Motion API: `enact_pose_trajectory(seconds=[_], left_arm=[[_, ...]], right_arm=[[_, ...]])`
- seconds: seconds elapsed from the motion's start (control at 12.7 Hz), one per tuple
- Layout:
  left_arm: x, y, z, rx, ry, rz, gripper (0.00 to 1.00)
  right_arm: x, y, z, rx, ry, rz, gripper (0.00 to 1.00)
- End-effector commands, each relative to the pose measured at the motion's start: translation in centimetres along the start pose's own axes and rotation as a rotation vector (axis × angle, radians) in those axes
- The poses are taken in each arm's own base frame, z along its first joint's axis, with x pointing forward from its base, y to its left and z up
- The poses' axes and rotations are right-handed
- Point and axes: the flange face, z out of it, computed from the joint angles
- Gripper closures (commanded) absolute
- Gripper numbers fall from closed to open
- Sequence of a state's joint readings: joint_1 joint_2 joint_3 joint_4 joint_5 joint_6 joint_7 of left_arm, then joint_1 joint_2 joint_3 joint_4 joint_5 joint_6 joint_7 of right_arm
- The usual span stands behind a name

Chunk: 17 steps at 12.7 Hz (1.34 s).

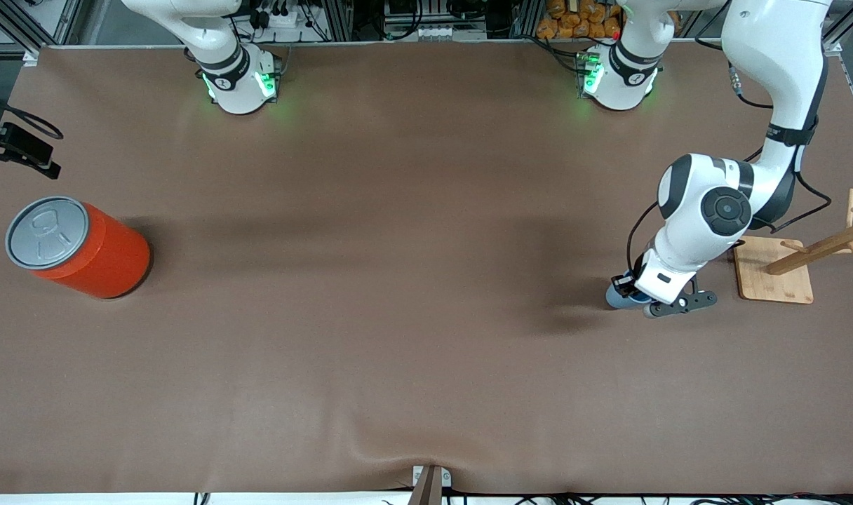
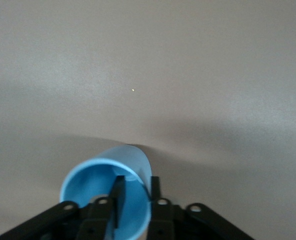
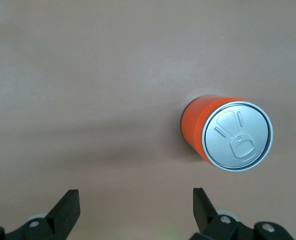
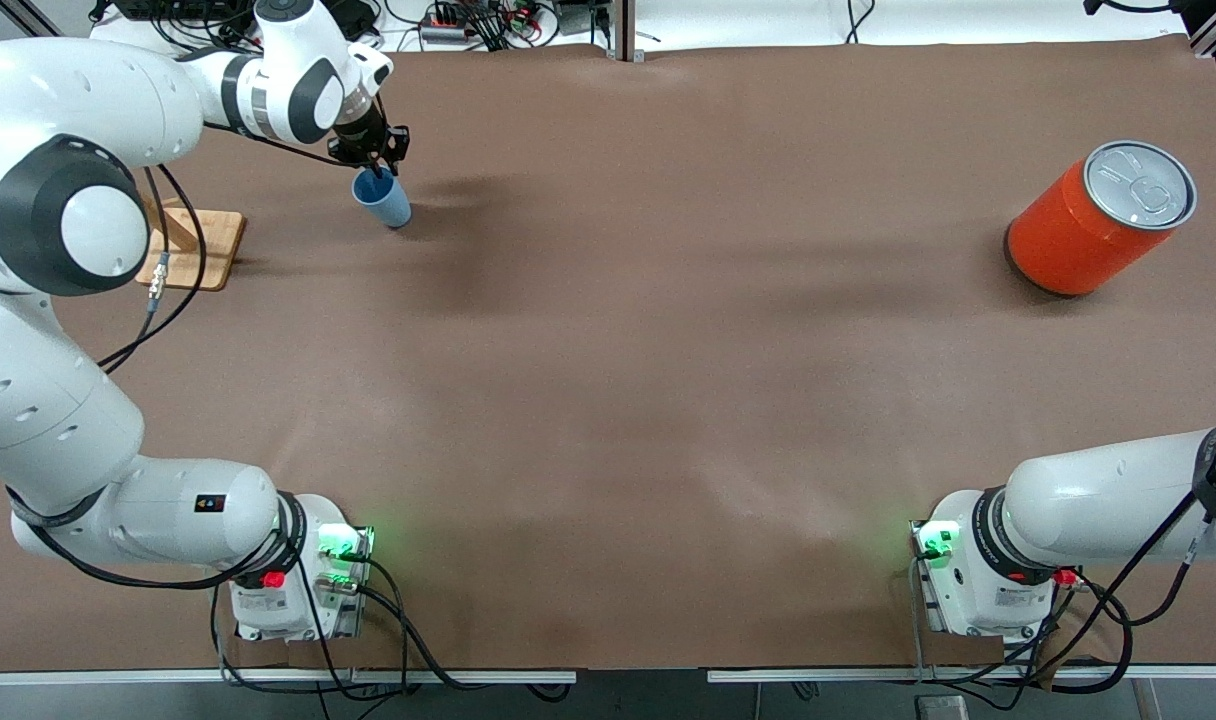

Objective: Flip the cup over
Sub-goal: 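Set the blue cup upright with the left gripper and release it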

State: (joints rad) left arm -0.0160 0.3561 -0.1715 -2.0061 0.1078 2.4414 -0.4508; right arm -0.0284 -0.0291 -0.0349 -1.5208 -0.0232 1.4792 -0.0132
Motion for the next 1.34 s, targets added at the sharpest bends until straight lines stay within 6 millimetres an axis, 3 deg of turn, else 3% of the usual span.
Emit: enact_pose_trajectory(seconds=[0.0, 0.08, 0.31, 0.55, 0.71, 1.02, 1.26], left_arm=[[1.1, -0.7, -3.9, 0.007, 0.056, -0.012, 0.00], [2.2, -1.5, -6.8, 0.012, 0.073, -0.027, 0.00], [4.3, -1.9, -19.3, 0.023, 0.117, -0.053, 0.00], [2.7, -1.7, -26.8, 0.030, 0.151, -0.003, 0.00], [0.6, -1.9, -30.2, 0.032, 0.134, 0.118, 0.00], [-3.8, -1.9, -34.2, 0.033, 0.039, 0.124, 0.00], [-4.4, -2.0, -36.5, 0.031, 0.050, 0.124, 0.00]], right_arm=[[0.5, -0.8, -0.1, -0.005, -0.004, -0.008, 0.00], [0.6, -0.8, -0.1, 0.007, -0.003, -0.006, 0.00], [0.7, 0.2, 0.1, 0.053, -0.007, 0.015, 0.00], [0.9, -0.2, 0.5, 0.053, -0.016, 0.009, 0.00], [1.0, 0.1, 0.6, 0.054, -0.019, 0.014, 0.00], [1.7, -0.9, 2.3, 0.063, -0.057, -0.001, 0.00], [1.9, -1.6, 2.4, 0.084, -0.051, -0.015, 0.00]])
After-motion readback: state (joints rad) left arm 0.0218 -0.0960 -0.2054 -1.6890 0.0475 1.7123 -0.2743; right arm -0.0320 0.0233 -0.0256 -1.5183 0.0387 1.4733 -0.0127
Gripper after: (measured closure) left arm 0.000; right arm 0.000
